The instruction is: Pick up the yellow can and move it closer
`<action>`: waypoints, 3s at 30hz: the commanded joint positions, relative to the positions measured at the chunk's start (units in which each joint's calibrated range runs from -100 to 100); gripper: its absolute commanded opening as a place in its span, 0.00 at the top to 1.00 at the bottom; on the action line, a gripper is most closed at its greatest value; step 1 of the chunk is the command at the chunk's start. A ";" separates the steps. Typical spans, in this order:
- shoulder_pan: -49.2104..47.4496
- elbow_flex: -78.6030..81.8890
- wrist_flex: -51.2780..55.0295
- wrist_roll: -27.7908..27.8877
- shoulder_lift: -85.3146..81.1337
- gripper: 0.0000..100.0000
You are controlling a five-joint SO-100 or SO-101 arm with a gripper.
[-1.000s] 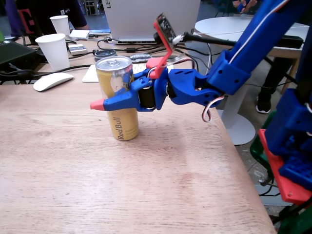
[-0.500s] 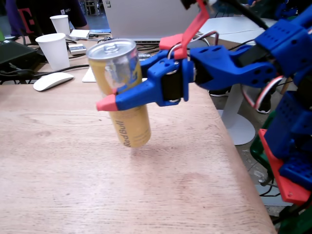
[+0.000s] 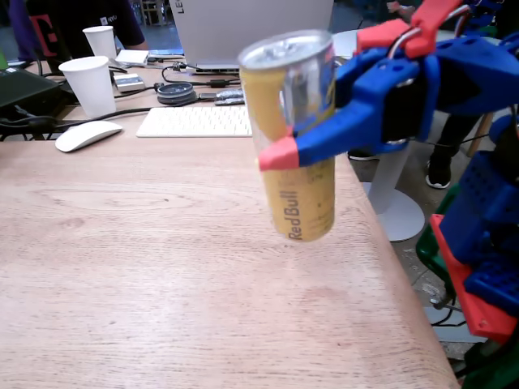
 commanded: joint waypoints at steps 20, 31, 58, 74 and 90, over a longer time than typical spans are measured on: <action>-0.30 -2.77 13.72 -0.20 -2.87 0.80; -0.30 -1.73 13.72 -0.20 -2.87 0.80; -0.47 -4.75 13.07 -0.20 -2.87 0.80; -0.47 -4.75 12.74 0.00 -2.87 0.80; -0.47 -4.75 12.74 -0.15 -2.87 0.80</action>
